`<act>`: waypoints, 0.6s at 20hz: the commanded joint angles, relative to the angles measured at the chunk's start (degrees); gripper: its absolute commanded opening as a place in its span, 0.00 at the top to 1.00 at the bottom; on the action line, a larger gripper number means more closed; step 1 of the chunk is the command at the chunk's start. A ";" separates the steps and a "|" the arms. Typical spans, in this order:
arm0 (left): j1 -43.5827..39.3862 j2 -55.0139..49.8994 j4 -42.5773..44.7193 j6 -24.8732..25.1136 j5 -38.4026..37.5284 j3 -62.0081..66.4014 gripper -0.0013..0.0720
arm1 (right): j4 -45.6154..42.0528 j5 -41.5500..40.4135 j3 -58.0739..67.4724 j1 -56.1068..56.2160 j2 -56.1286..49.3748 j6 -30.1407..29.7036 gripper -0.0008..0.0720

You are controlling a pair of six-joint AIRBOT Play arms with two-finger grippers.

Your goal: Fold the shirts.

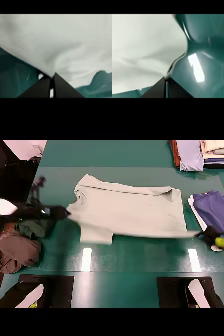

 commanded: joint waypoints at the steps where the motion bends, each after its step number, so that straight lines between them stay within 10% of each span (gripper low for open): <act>1: 0.07 5.03 0.20 -0.68 0.13 14.40 0.95 | 8.44 -3.08 12.92 4.24 4.52 1.51 0.97; 12: 0.07 5.44 -0.07 -1.84 1.88 71.25 0.95 | 7.41 -8.28 72.96 18.53 -3.67 3.58 0.97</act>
